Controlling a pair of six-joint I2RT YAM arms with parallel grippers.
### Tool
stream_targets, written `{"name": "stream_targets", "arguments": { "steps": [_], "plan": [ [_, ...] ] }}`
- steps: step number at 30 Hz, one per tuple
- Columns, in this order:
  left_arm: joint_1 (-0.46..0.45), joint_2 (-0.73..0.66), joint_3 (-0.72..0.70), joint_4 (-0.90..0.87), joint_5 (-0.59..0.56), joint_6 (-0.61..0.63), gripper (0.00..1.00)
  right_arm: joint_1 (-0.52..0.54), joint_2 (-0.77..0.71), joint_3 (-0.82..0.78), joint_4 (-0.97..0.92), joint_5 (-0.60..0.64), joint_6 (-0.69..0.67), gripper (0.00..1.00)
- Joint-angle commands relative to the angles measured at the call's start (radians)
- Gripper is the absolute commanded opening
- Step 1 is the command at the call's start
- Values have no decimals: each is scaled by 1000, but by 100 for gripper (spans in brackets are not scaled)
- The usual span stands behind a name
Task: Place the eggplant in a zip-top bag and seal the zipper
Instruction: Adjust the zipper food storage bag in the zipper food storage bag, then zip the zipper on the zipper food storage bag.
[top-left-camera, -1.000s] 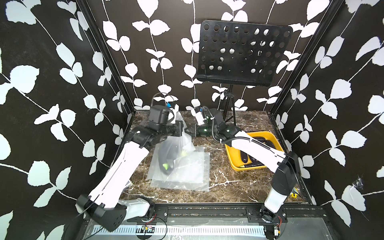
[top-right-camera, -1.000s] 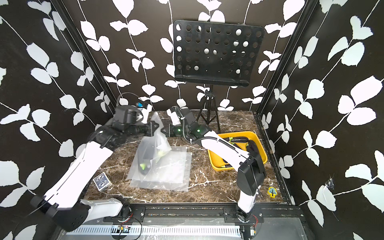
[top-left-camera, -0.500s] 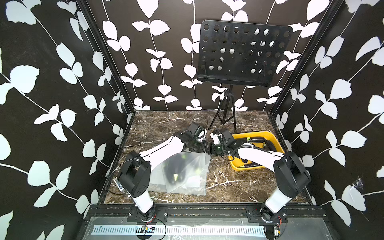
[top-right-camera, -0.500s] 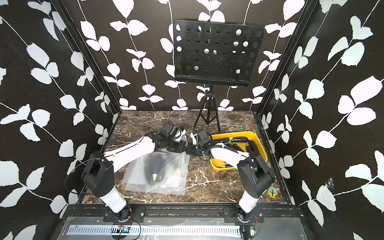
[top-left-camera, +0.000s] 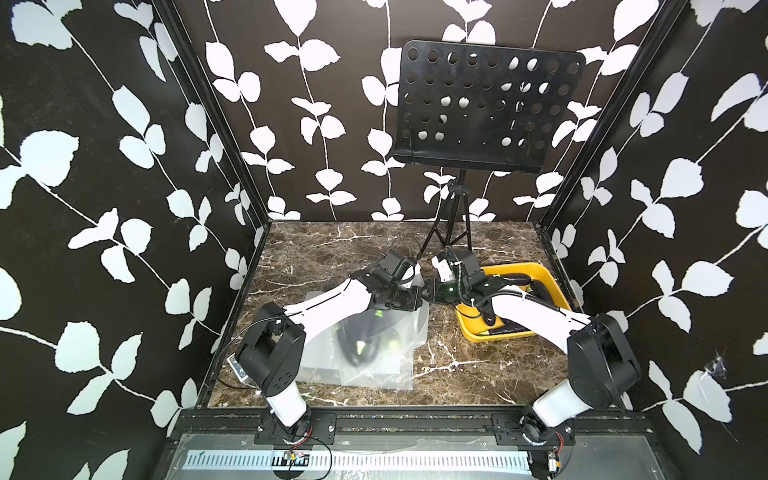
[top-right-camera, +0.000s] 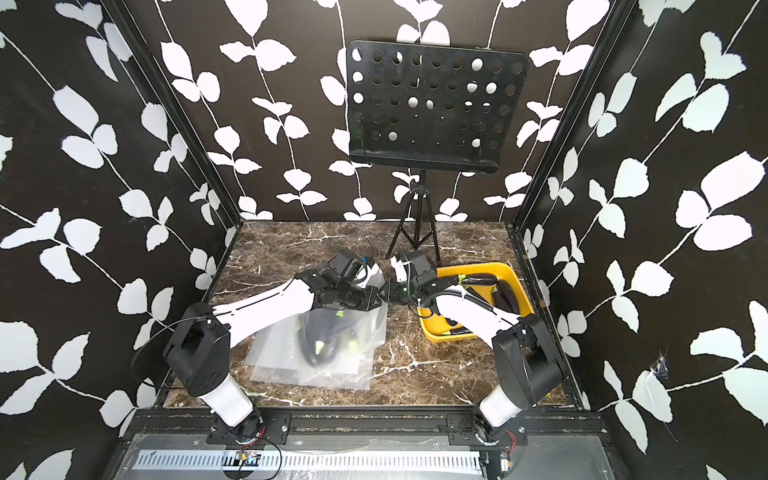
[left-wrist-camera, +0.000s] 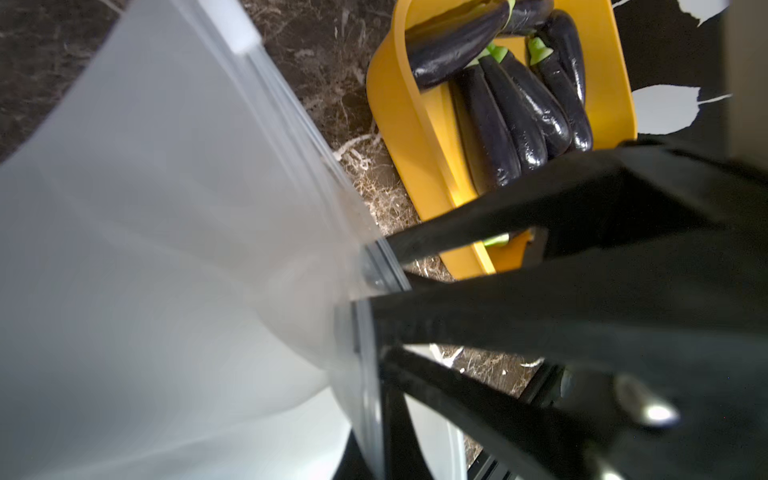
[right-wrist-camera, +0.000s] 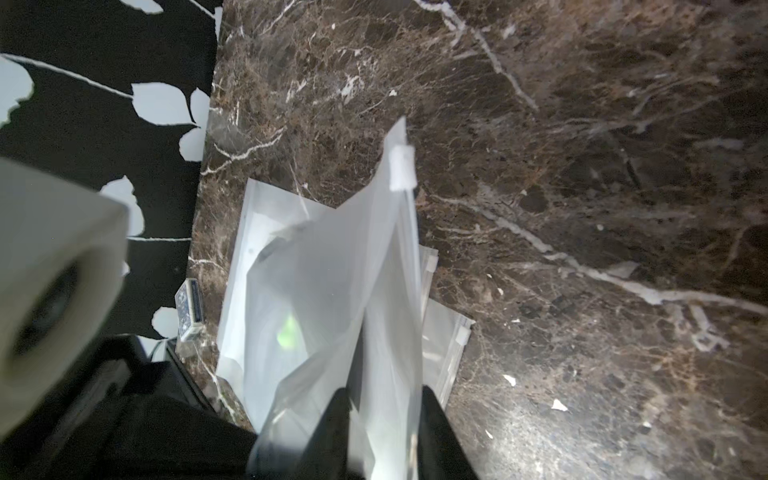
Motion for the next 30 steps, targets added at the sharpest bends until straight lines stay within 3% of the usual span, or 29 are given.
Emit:
{"name": "stream_targets", "arguments": {
  "steps": [1, 6, 12, 17, 24, 30],
  "plan": [
    [-3, -40, -32, 33, 21, -8, 0, -44, -73, -1, -11, -11, -13, 42],
    [-4, -57, -50, 53, 36, -8, 0, -64, -48, 10, 17, 2, 7, 48],
    [-4, -74, -73, 72, 34, -19, 0, -61, 34, 41, 161, -38, 93, 50],
    [-4, -80, -70, 66, 33, -12, 0, -60, 101, 75, 176, -30, 114, 50],
    [-5, -72, -69, 66, 34, -11, 0, -46, 150, 106, 220, -62, 143, 44],
    [-4, -78, -62, 66, 30, -7, 0, -45, 152, 115, 148, -69, 119, 29]
  ]
}}
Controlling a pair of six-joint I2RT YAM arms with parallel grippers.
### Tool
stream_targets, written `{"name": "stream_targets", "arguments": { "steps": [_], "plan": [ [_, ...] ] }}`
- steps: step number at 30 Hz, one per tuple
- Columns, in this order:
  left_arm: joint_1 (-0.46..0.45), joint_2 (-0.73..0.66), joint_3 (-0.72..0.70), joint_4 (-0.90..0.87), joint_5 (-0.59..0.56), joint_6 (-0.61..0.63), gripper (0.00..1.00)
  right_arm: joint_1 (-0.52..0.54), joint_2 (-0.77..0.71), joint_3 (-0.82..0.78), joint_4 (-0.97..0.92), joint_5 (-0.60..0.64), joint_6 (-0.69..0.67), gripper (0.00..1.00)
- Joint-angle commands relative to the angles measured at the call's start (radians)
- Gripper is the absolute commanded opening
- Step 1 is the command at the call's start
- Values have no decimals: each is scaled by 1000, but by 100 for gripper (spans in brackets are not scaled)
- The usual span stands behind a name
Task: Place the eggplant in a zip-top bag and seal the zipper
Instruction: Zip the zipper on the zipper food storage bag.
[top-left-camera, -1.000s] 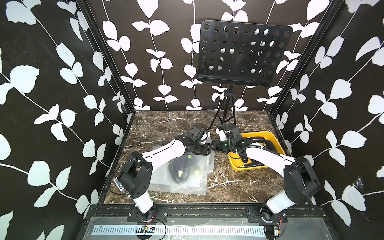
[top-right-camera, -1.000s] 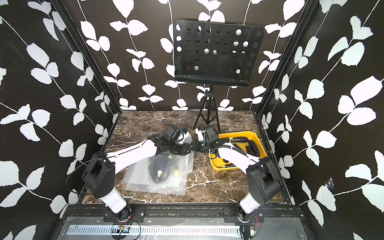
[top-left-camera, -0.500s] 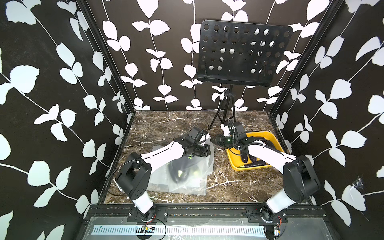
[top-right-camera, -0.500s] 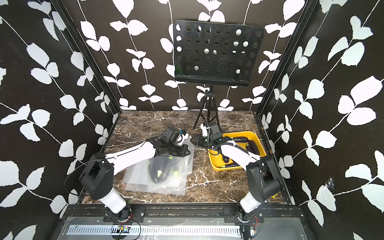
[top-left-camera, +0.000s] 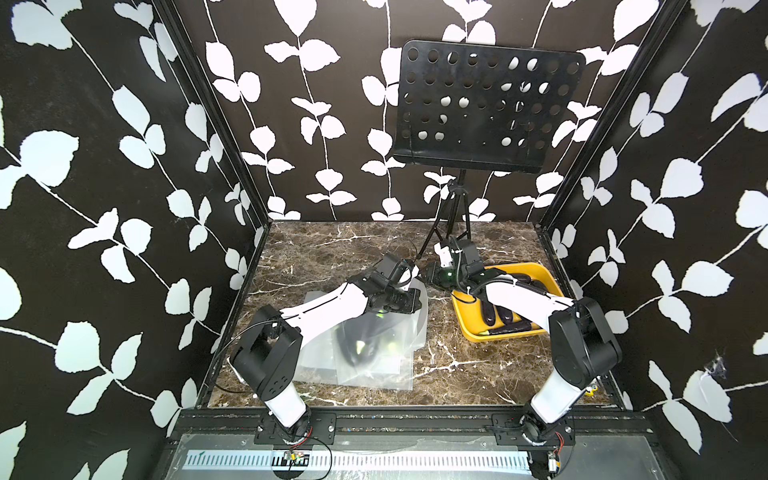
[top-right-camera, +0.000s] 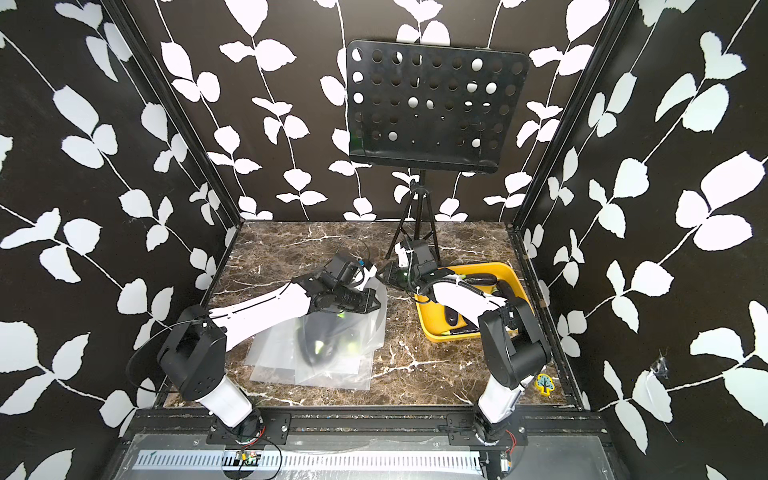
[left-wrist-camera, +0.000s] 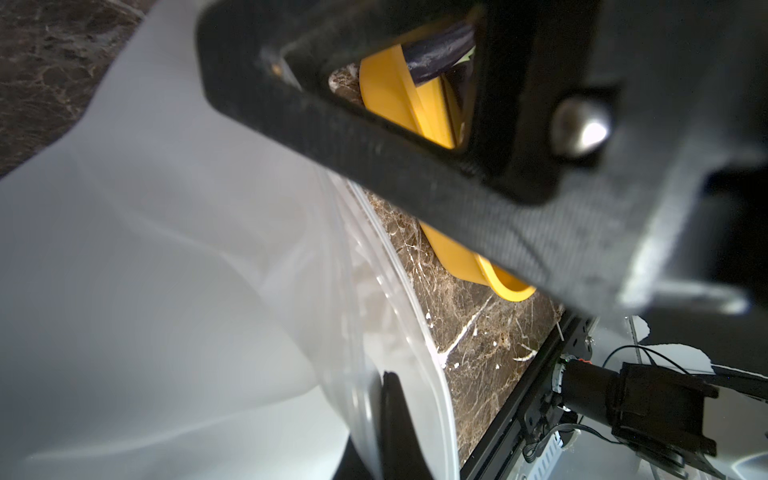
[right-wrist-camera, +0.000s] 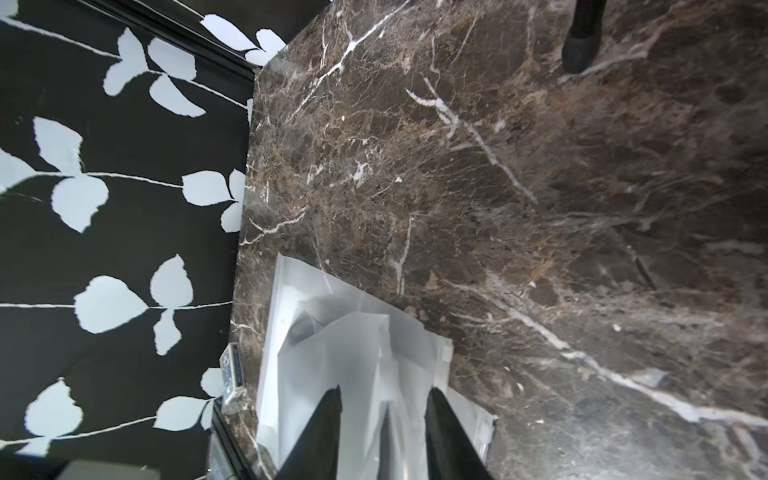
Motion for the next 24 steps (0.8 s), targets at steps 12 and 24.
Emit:
{"name": "stream_targets", "arguments": {
  "steps": [12, 24],
  "plan": [
    [-4, -39, 10, 10, 7, 11, 0, 6, 24, 17, -36, -41, -25, 13],
    [17, -74, -5, -21, 38, 60, 7, 3, 18, 3, -9, -61, -50, 3]
  ]
}}
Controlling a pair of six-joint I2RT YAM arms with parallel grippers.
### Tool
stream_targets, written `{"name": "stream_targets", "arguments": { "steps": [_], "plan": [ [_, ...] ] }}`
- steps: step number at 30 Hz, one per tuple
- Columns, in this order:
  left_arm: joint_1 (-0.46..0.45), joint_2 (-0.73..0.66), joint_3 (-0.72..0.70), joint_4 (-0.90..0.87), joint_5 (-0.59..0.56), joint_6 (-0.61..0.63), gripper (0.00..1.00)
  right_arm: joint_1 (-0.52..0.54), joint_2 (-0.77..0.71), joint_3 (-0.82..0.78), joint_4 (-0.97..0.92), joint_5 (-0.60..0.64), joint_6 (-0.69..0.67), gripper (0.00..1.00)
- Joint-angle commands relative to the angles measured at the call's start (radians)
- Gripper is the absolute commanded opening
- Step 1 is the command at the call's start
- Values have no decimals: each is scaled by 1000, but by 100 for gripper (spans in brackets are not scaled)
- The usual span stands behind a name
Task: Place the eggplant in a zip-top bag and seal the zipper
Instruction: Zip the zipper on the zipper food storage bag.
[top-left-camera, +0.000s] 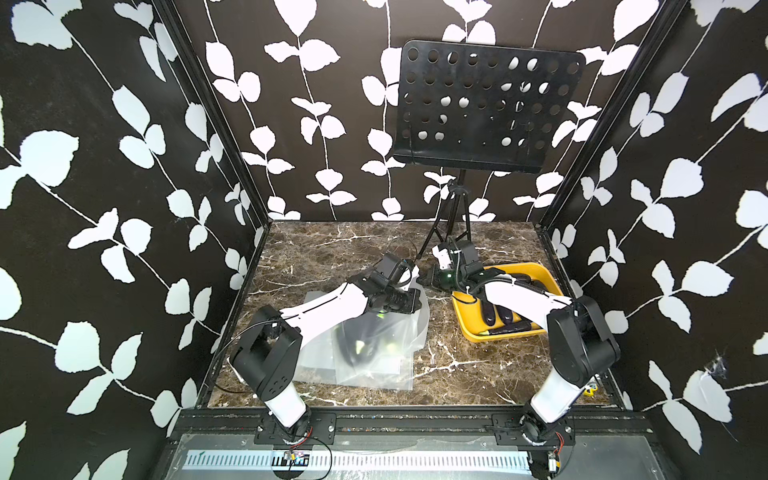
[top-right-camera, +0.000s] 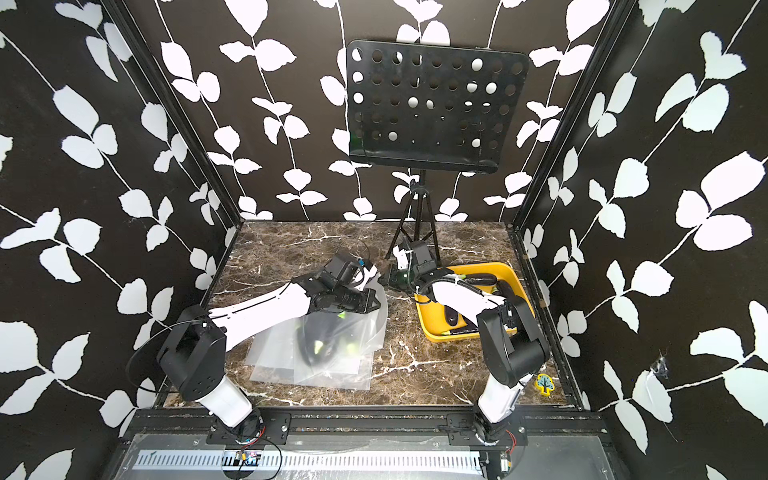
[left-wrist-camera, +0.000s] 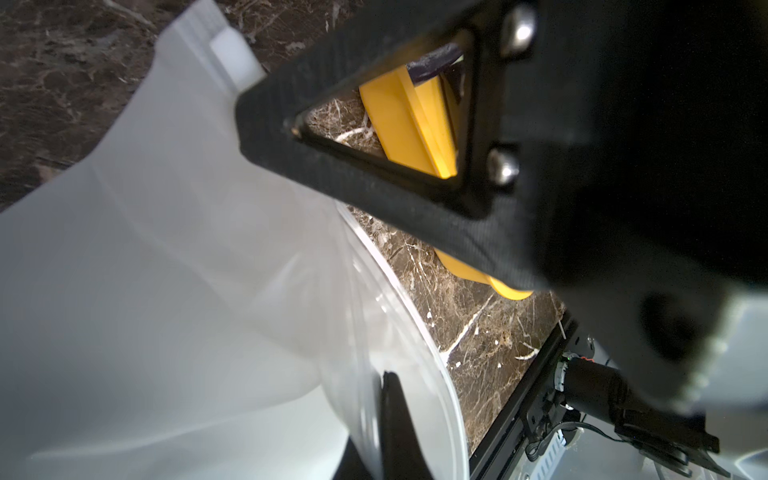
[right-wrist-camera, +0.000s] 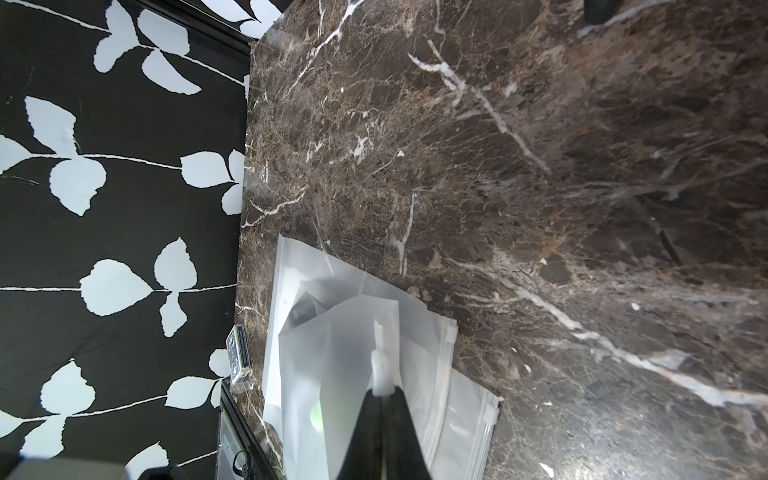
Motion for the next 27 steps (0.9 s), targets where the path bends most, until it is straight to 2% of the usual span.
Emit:
{"name": "stream_targets", "arguments": {
  "steps": [1, 5, 7, 12, 17, 20, 23, 25, 27],
  "plan": [
    [30, -81, -14, -14, 70, 44, 14, 2, 5, 2, 21, -13, -32, 3],
    [123, -142, -55, 27, 205, 47, 36, -10, 13, 9, 10, -12, -51, 3],
    [145, -160, -47, 11, 258, 74, 36, -13, 18, 14, 9, -15, -57, 2],
    [223, -172, -14, -45, 139, 135, 35, -12, 7, 20, 8, -79, -120, 2],
    [260, -51, 132, -116, 112, 308, 29, -15, -11, 26, -29, -211, -262, 3],
    [260, -39, 80, 55, 74, 343, 33, -19, -4, 54, -92, -258, -360, 3],
    [278, -1, 14, 208, 115, 479, 34, -28, 26, 109, -198, -264, -473, 2],
    [302, 43, 34, 221, 205, 613, 35, -31, 32, 141, -281, -239, -558, 2],
    [337, 92, 90, 155, 341, 762, 36, -32, 25, 148, -302, -234, -606, 2]
  ]
}}
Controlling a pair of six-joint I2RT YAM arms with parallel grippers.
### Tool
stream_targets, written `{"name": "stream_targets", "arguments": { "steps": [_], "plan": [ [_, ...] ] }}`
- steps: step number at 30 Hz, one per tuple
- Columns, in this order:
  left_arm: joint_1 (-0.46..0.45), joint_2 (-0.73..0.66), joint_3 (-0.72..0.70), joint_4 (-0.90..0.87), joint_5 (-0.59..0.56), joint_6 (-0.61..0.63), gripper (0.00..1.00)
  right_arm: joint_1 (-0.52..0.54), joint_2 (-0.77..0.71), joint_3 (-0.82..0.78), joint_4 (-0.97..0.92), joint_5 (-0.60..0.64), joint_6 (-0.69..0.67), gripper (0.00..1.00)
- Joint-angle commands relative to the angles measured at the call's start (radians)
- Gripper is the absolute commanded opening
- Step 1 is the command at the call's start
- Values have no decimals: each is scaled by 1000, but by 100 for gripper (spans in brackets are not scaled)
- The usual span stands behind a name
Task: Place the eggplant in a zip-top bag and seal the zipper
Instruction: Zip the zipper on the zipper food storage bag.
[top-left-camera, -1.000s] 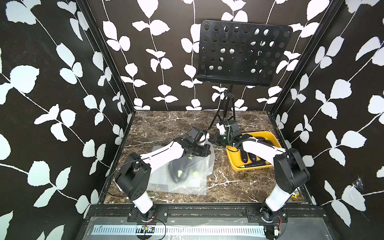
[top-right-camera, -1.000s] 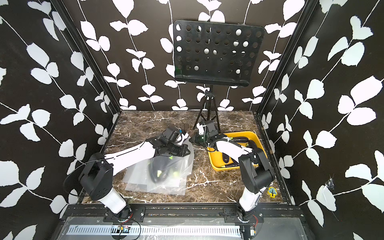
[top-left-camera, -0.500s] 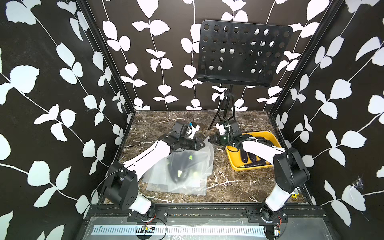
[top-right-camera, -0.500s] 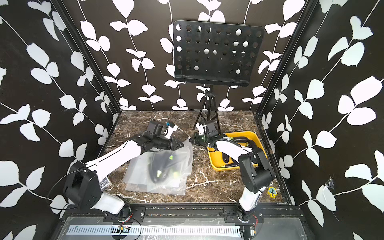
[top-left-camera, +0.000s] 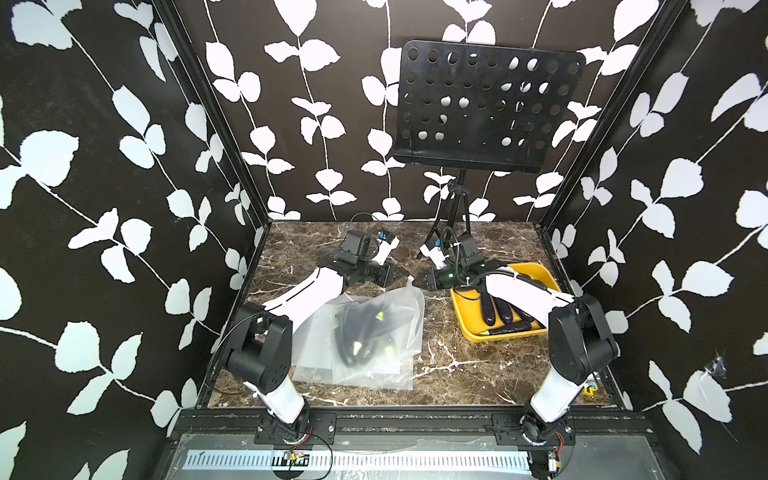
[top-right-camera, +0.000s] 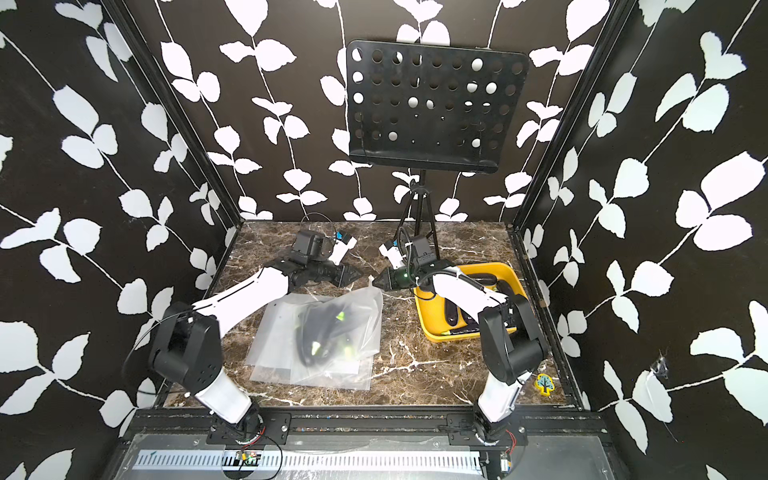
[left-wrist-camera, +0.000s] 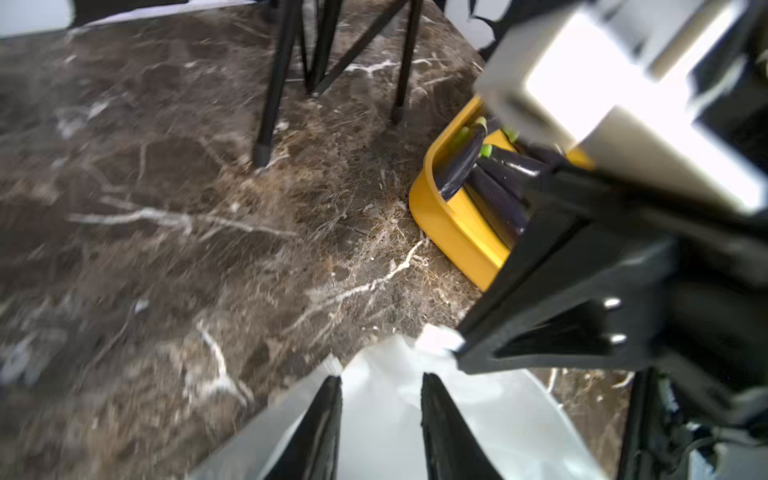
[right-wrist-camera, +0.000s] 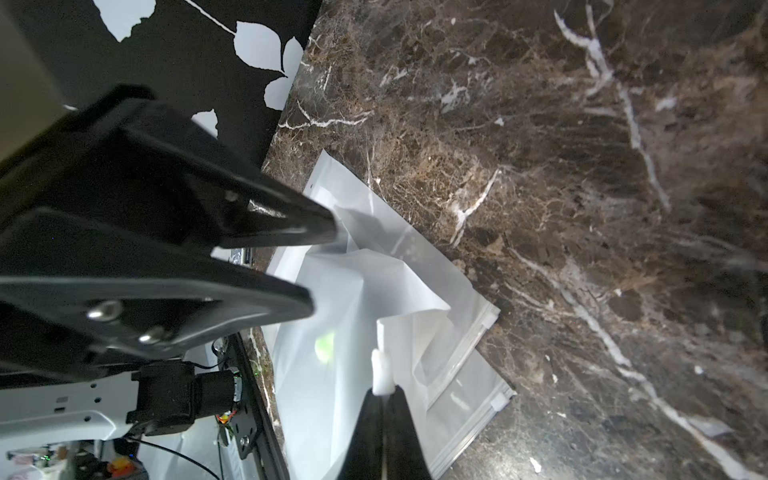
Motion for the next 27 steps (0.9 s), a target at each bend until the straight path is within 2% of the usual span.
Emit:
{"name": "stream_targets", "arguments": {
  "steps": [1, 2, 4, 6, 8, 10, 16, 19, 27],
  "plan": [
    [58, 67, 80, -38, 209, 323, 37, -8, 2, 29, -109, -24, -182, 2],
    [66, 92, 121, -91, 274, 388, 37, -7, 2, 29, -107, -23, -193, 2],
    [66, 120, 191, -200, 306, 501, 38, -7, 6, 31, -106, -22, -211, 2],
    [66, 126, 187, -179, 351, 537, 38, -7, 13, 35, -108, -21, -223, 2],
    [65, 122, 137, -55, 391, 506, 41, -7, 13, 30, -94, -33, -228, 2],
    [60, 134, 123, -11, 419, 511, 43, -7, 6, 22, -90, -37, -238, 2],
    [19, 155, 133, -48, 436, 556, 44, -7, -10, 9, -83, -38, -244, 3],
    [17, 157, 116, -12, 438, 527, 43, -7, -3, 19, -85, -36, -237, 3],
    [23, 165, 115, -51, 429, 548, 41, -7, -6, 23, -89, -21, -239, 3]
  ]
}}
